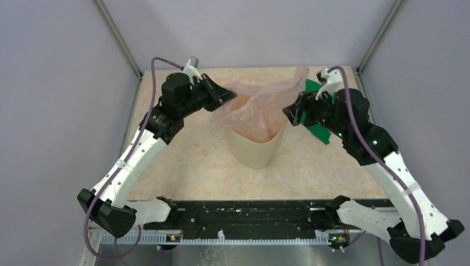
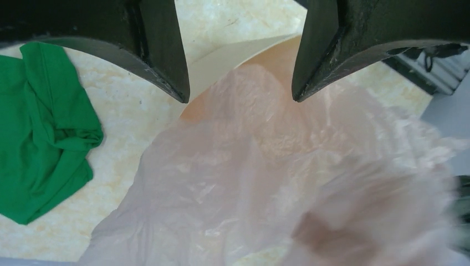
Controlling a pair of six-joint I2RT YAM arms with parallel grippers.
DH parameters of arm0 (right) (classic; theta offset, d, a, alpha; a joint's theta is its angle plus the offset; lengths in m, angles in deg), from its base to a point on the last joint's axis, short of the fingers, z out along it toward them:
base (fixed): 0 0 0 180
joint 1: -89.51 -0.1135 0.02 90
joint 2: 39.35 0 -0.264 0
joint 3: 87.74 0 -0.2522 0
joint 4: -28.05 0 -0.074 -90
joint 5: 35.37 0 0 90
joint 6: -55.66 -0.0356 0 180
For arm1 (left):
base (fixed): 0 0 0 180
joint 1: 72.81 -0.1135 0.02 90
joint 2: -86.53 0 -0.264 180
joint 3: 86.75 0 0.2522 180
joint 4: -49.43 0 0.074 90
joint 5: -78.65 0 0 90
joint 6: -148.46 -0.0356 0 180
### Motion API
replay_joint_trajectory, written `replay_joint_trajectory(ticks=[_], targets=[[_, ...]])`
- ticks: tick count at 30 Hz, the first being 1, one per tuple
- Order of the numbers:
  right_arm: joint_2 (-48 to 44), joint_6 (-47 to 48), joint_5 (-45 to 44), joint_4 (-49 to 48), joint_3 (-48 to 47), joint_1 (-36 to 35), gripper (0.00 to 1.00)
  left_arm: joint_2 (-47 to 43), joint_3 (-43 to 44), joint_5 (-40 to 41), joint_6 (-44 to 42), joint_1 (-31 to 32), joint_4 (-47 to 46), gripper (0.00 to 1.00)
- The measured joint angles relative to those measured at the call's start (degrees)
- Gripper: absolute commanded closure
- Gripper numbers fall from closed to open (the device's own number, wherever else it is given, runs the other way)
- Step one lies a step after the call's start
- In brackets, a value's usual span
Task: Put the trash bags into the trash bin
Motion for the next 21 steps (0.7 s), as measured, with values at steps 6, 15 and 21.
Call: replay_joint_trajectory(ticks=[6,15,21], targets=[[-10.14,-0.55,6.78,0.42,1.53,0.00,0.39,-1.57,-2.05,5.68,3.15,3.52,-2.19,1.00],[-13.77,-2.97,15.50,-2.45,7.63,-2.86,0.33,0.76,-1.92,9.25,4.33,5.40,-4.15,1.00],[-5.18,-1.16,7.58,-4.09,7.37,-14.14,0.25,3.30,-0.22,9.75,4.15,5.75,-3.58,1.00]])
